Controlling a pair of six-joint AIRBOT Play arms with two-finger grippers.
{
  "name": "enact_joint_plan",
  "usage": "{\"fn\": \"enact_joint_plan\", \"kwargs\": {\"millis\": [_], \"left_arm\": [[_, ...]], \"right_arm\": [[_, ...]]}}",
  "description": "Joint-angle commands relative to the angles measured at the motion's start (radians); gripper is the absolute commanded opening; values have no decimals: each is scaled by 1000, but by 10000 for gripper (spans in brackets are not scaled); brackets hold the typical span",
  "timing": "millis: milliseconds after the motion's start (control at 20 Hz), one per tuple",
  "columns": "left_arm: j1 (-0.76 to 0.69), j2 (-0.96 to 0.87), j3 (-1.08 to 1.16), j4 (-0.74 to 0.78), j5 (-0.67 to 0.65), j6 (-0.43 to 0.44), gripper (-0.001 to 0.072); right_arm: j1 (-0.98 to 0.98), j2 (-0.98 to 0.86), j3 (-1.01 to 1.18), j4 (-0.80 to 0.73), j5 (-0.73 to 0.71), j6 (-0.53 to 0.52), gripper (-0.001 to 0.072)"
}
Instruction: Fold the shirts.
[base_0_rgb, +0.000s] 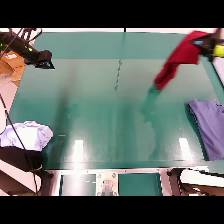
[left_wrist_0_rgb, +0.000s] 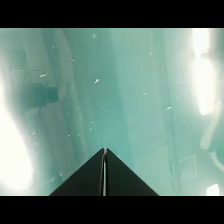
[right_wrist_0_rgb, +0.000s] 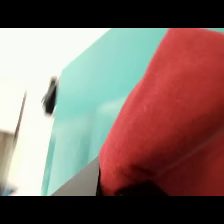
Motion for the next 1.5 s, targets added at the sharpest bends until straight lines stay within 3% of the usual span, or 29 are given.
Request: {"fn": "enact_joint_plan", "kwargs": {"millis": [0, 250, 400, 750, 1050, 1450], "left_arm": [[0, 1, 0, 0, 0, 0, 26], [0, 1, 0, 0, 0, 0, 26], [0, 1, -29, 0, -1, 0, 26], [0, 1, -79, -1, -13, 2, 26], [0, 1, -79, -2, -26, 3, 26], [0, 1, -79, -5, -42, 3, 26]], "right_arm": [[-251, 25, 5, 2, 16, 10, 18], [-478, 25, 5, -19, 41, 8, 18], [-527, 24, 5, -140, 98, 15, 18], [-604, 28, 5, -284, 234, 204, 17], [-613, 114, 5, -685, 310, 389, 17], [-613, 144, -55, -883, 462, 463, 19]]}}
